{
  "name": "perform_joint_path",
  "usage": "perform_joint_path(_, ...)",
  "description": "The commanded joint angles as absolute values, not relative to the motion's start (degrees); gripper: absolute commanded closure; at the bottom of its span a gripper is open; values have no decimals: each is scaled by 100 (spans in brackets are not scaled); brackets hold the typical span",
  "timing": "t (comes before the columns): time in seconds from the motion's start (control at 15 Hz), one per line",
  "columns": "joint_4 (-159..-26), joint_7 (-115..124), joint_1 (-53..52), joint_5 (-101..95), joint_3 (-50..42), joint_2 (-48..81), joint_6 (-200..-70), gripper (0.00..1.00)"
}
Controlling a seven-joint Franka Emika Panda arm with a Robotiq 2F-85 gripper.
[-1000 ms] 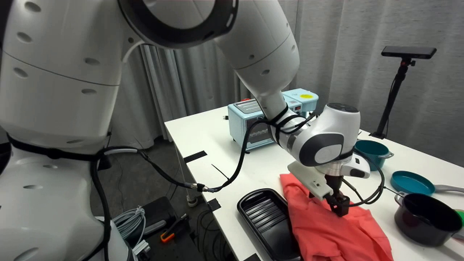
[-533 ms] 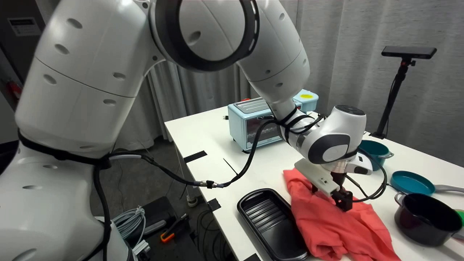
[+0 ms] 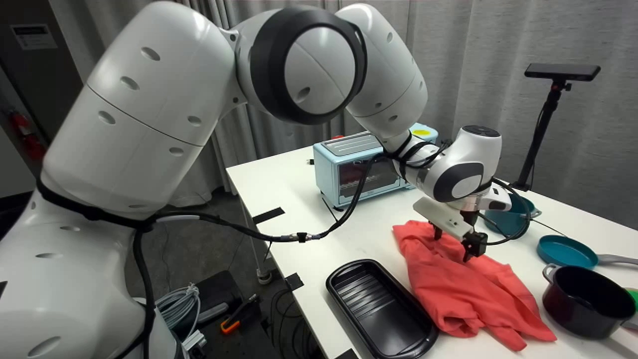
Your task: Fold the cloth on the table
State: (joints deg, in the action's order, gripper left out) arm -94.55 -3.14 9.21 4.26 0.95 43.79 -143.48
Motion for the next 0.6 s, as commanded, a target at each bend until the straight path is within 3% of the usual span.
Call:
perform_joint_path(0.0,-8622,-436,806,451,153,4742,-14013,0)
perform_joint_path(0.53,-8564,-461,558,471,403,4548,-13782,0)
